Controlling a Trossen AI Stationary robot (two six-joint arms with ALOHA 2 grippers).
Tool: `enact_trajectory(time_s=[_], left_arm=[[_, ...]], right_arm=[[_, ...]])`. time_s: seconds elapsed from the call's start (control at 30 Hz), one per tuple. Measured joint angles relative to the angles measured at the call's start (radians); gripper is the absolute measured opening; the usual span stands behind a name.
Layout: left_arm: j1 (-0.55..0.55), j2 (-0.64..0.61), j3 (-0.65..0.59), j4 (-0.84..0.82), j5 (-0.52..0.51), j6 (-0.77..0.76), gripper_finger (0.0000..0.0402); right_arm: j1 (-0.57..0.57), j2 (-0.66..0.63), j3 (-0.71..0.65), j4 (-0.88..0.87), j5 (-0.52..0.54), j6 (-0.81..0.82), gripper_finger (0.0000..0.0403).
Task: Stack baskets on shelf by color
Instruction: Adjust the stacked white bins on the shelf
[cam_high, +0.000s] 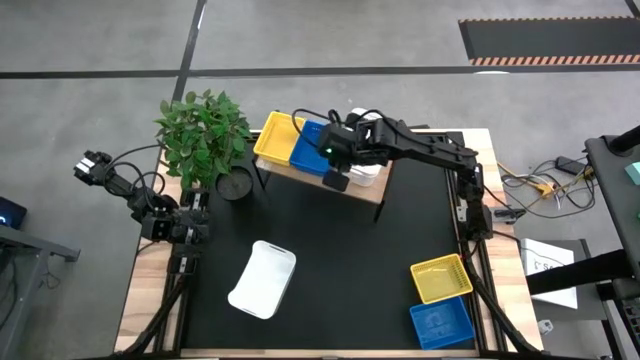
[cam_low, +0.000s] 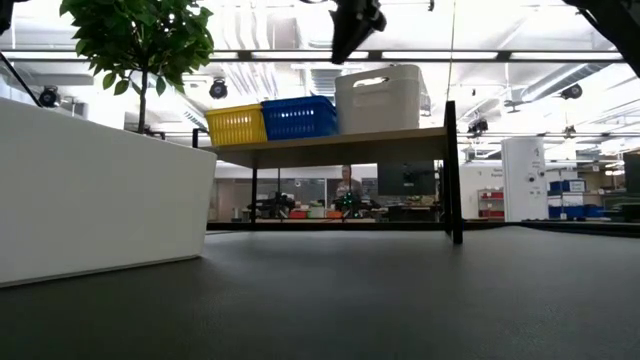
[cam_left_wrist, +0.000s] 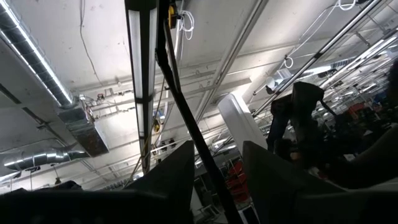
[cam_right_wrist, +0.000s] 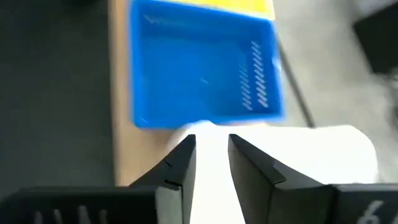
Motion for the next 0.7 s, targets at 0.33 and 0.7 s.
enact_trajectory(time_s=[0.33,0.7], left_arm=[[0.0,0.0,0.0,0.0,0.0,0.0,0.0121],[0.0,0.0,0.0,0.0,0.0,0.0,0.0121]], right_arm=[[-0.023,-0.001,-0.017,-0.167,-0.044,0.035,0.0012],[-0.022,-0.004,-0.05,-0.177,-0.222,0.092,0.0009]])
